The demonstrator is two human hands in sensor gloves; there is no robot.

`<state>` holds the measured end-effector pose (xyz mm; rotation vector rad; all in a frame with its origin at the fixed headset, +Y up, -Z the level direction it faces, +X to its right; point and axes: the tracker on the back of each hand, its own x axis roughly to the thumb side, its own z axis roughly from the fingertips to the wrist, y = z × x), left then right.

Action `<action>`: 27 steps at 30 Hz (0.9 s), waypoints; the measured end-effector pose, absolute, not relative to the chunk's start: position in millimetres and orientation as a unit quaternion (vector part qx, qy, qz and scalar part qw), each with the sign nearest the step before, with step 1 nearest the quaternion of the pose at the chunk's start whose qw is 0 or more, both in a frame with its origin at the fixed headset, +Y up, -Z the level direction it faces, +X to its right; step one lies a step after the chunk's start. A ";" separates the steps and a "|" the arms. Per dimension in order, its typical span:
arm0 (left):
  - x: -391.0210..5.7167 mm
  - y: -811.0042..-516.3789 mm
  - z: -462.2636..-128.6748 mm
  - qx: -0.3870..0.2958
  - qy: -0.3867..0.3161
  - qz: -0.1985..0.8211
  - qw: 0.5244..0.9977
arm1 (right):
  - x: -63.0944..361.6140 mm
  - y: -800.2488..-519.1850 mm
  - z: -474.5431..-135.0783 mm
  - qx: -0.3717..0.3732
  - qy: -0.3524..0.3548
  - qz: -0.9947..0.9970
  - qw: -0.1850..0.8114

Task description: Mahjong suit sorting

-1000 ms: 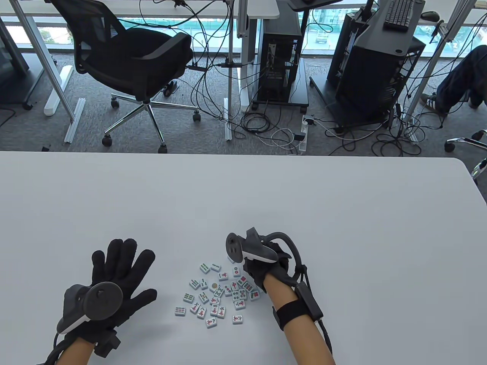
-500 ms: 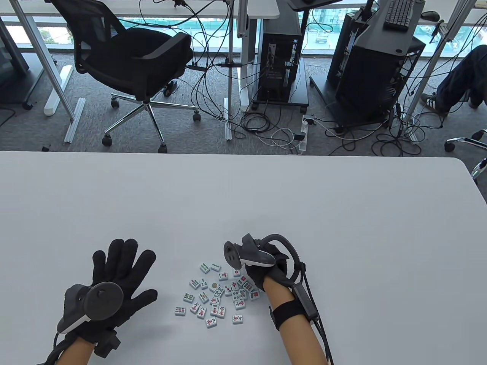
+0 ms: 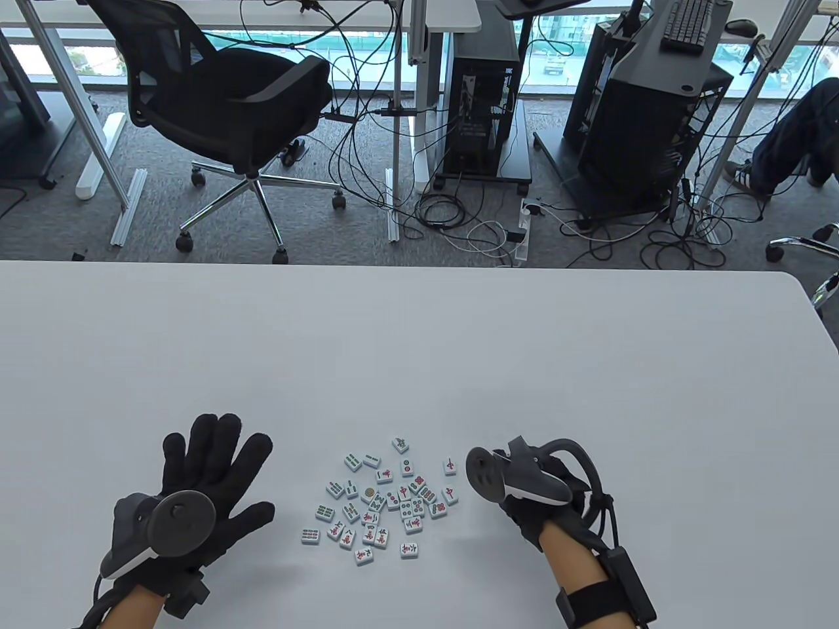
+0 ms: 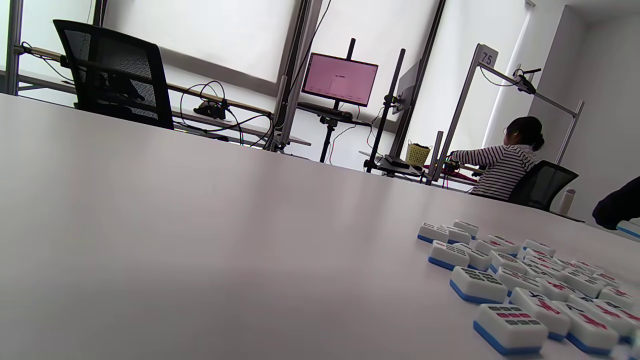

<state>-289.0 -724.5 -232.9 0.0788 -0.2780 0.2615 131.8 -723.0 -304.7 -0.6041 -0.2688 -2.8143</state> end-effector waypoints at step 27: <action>-288.2 -726.9 -232.5 0.029 -0.137 0.130 0.982 | 149.5 -722.5 -281.8 -0.163 -0.097 -0.980 0.060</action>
